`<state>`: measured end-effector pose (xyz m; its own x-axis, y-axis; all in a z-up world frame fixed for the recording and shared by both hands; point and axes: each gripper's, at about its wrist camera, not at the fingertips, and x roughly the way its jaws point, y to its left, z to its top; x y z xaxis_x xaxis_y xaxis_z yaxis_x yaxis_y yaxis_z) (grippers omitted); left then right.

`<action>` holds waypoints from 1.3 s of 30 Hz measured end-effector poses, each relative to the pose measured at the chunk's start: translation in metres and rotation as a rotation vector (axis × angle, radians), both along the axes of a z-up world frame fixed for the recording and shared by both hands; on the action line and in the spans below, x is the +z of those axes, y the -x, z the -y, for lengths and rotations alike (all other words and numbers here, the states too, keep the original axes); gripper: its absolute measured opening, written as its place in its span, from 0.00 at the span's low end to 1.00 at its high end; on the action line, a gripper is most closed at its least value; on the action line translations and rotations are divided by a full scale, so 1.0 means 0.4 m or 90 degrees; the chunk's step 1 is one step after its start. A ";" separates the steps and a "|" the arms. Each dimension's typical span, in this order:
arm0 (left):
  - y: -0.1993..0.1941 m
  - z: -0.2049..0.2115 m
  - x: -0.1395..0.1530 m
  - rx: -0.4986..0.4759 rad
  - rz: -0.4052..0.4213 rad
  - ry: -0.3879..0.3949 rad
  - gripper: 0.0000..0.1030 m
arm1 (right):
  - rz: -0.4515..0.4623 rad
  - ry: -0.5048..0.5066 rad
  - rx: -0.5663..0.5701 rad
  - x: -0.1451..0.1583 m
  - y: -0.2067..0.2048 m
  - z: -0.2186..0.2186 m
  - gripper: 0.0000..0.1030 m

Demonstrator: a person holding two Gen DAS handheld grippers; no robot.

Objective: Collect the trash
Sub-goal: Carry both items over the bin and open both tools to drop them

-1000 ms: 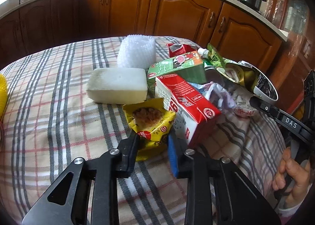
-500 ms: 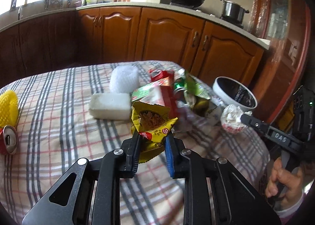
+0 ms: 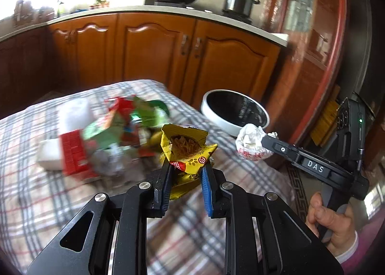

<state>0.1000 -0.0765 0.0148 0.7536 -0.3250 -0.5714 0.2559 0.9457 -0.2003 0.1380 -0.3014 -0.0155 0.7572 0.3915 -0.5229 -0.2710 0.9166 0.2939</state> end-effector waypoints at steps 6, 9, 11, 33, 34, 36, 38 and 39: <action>-0.064 0.084 0.001 -0.043 -0.012 0.003 0.19 | -0.001 -0.002 -0.039 0.009 -0.037 0.068 0.19; -0.102 0.124 -0.002 -0.062 -0.017 0.006 0.19 | 0.000 0.004 -0.053 0.013 -0.063 0.101 0.19; -0.128 0.155 -0.002 -0.071 -0.019 0.002 0.19 | -0.002 0.005 -0.061 0.017 -0.082 0.120 0.19; -0.429 0.372 -0.025 -0.113 -0.081 -0.017 0.20 | -0.030 0.040 -0.103 0.025 -0.312 0.253 0.20; -0.441 0.378 -0.030 -0.113 -0.085 -0.019 0.20 | -0.031 0.041 -0.103 0.023 -0.317 0.254 0.20; -0.456 0.384 -0.038 -0.112 -0.092 -0.020 0.20 | -0.037 0.044 -0.102 0.018 -0.335 0.257 0.20; -0.472 0.389 -0.047 -0.111 -0.100 -0.021 0.20 | -0.041 0.047 -0.102 0.012 -0.350 0.263 0.20; -0.480 0.395 -0.050 -0.111 -0.102 -0.021 0.20 | -0.043 0.049 -0.103 0.009 -0.354 0.264 0.21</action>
